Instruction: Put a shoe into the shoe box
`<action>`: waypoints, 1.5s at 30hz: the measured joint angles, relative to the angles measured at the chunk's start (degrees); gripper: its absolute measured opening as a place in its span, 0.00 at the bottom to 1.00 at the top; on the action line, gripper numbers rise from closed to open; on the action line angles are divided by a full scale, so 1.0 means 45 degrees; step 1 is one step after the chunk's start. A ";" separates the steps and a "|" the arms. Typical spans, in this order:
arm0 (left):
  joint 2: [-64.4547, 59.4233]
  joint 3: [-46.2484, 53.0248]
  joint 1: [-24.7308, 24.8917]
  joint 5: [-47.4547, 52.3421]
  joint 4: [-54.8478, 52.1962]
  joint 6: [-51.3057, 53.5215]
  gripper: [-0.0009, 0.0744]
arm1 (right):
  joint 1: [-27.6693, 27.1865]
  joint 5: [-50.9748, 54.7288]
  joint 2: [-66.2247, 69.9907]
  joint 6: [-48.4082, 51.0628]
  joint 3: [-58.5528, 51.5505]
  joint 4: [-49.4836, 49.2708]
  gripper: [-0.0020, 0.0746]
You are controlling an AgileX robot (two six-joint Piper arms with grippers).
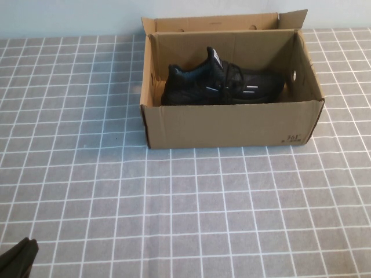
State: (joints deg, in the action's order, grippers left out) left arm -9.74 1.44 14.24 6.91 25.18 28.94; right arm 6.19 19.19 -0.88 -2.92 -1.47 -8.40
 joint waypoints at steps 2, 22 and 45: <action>0.0000 0.0000 0.0000 0.0000 0.0000 0.0000 0.01 | 0.0000 0.0000 0.0000 0.0000 0.0000 0.0000 0.00; 0.0000 0.0000 0.0000 0.0000 -0.0637 0.0000 0.01 | 0.0000 0.0026 0.0000 0.0000 0.0000 -0.0024 0.00; 0.2303 0.0021 -0.1466 0.3360 -0.4685 -0.4534 0.01 | 0.0000 0.0071 0.0000 0.0000 0.0000 -0.0047 0.00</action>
State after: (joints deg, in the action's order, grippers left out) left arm 0.62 1.53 7.64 22.03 4.09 8.53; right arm 6.19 19.51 -0.88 -2.92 -1.47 -8.61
